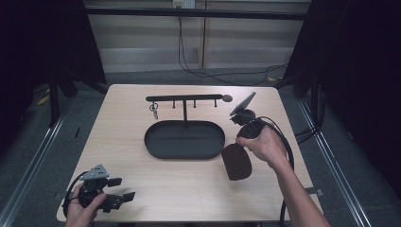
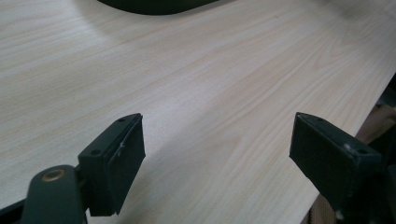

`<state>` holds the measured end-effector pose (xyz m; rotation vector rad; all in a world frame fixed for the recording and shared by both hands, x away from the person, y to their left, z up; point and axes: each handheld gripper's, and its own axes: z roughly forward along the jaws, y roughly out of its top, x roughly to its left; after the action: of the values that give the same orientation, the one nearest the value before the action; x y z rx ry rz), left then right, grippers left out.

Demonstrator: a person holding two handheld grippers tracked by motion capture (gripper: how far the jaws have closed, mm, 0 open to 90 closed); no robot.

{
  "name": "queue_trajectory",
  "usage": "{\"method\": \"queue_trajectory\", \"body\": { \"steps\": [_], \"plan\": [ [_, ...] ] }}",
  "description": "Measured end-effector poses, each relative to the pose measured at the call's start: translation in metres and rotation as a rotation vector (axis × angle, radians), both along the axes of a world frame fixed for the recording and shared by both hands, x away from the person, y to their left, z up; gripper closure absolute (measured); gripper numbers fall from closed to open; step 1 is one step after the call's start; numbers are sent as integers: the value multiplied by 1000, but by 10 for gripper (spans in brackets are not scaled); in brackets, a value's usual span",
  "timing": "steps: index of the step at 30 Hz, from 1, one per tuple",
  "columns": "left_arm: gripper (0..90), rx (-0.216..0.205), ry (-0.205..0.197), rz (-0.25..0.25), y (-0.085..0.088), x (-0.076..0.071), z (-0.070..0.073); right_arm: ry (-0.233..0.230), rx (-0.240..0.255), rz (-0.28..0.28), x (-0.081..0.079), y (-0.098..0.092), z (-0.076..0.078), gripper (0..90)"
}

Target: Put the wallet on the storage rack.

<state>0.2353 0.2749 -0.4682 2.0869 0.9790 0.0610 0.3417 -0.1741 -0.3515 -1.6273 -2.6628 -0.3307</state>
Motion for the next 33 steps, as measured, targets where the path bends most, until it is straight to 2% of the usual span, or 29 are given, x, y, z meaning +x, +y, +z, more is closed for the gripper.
{"method": "queue_trajectory", "body": {
  "steps": [15,18,26,33],
  "plan": [
    [180,-6,-3,-7,2,-1,1,-28,-5,-7,10,5,16,840],
    [179,-18,5,-2,3,-1,1,-35,-7,-13,11,6,18,840],
    [180,-1,4,-1,1,1,1,-41,-5,-26,21,8,23,840],
    [180,-18,4,0,2,0,1,-59,10,-44,30,12,28,839]
  ]
}}
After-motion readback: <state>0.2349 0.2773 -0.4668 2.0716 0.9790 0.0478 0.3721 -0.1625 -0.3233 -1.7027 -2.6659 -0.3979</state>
